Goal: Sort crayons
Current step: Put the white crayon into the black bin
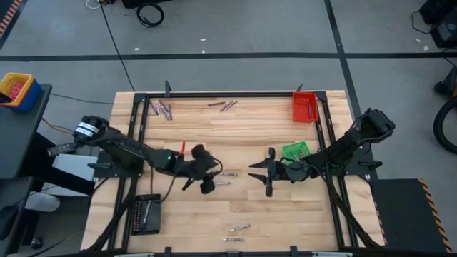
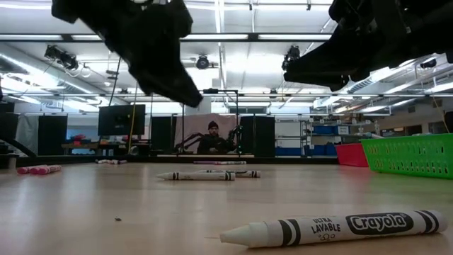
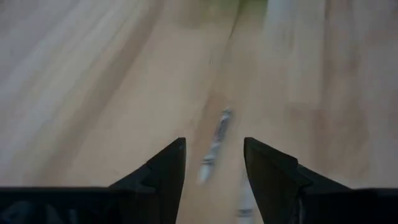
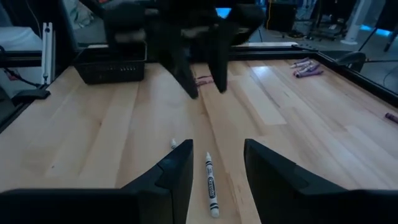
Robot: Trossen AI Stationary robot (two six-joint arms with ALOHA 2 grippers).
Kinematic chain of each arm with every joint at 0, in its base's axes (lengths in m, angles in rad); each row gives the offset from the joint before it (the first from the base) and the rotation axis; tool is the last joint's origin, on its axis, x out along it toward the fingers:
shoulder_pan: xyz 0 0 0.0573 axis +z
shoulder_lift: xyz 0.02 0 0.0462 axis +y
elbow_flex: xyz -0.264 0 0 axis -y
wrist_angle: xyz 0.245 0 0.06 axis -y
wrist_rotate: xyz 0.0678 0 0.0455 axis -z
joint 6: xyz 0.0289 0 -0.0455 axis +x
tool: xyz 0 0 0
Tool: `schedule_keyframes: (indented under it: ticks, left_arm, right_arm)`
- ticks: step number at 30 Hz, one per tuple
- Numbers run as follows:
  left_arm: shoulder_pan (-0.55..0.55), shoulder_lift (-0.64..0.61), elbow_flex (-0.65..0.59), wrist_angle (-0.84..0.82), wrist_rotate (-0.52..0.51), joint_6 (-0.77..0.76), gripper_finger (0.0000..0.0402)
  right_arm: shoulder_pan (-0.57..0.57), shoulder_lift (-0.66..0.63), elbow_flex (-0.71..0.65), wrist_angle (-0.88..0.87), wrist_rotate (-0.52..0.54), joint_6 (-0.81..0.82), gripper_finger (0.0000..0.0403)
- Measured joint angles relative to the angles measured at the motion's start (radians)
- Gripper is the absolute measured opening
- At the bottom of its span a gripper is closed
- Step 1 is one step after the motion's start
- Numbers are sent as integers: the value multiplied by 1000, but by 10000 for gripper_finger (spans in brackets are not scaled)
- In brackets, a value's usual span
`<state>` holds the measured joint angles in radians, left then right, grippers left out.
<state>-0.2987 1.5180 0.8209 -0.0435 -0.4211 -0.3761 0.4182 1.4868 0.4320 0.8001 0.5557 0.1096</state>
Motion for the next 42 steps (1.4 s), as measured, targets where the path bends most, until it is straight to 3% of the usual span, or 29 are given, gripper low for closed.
schedule_keyframes:
  ticks: [5,17,26,37,42]
  left_arm:
    - [8,120,0,164,65,152,175]
    - [-11,344,1,332,77,102,176]
    - [-37,363,1,338,75,50,171]
    - [-79,359,5,241,3,-61,90]
    - [-82,359,4,240,-19,-61,76]
  right_arm:
    - [-2,0,0,-17,0,2,147]
    - [3,0,0,-39,-7,27,147]
    - [3,0,0,-38,-7,29,147]
    - [4,0,0,-38,-8,29,147]
    - [4,0,0,-38,-9,29,147]
